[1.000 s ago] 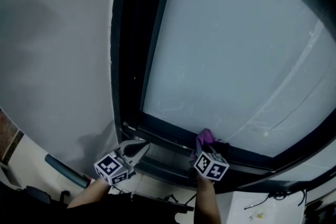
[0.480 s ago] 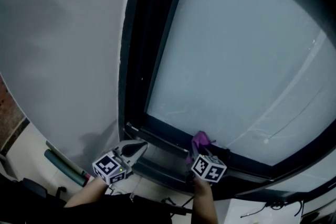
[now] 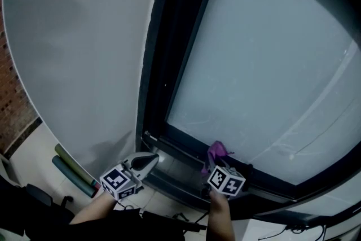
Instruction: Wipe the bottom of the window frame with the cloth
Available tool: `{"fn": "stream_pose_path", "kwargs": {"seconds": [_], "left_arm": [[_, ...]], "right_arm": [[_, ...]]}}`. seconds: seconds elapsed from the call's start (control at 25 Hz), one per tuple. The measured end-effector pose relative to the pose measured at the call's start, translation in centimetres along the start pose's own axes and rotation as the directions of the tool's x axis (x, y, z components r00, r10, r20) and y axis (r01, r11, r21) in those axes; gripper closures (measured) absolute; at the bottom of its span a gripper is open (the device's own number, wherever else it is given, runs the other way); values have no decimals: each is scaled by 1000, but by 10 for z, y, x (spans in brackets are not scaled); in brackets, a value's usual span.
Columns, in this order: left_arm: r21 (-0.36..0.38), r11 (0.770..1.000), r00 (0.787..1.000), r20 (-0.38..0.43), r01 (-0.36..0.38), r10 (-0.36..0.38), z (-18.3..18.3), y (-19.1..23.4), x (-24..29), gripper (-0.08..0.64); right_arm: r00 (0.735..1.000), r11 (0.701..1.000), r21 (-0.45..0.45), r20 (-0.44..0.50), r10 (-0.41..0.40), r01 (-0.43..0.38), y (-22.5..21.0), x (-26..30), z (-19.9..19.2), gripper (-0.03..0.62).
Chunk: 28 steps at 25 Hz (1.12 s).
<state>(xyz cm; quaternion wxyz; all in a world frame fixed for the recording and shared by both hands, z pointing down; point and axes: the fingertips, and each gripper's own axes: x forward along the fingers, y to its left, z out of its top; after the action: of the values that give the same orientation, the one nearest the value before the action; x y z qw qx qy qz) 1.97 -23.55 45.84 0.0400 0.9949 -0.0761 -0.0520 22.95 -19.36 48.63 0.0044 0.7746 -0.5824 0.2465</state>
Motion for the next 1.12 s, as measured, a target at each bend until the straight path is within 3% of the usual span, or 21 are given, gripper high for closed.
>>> {"fn": "stream_pose_path", "kwargs": {"seconds": [0.72, 0.88, 1.12], "left_arm": [[30, 995, 994, 46, -96, 95, -1, 18, -25, 558], [1, 992, 991, 39, -129, 129, 2, 24, -30, 558], [20, 989, 987, 67, -148, 146, 4, 31, -37, 558]], "right_arm": [[990, 982, -138, -84, 115, -126, 59, 38, -8, 517], [984, 972, -174, -117, 136, -155, 69, 48, -7, 517], [971, 952, -225, -160, 175, -208, 95, 63, -6, 517]]}}
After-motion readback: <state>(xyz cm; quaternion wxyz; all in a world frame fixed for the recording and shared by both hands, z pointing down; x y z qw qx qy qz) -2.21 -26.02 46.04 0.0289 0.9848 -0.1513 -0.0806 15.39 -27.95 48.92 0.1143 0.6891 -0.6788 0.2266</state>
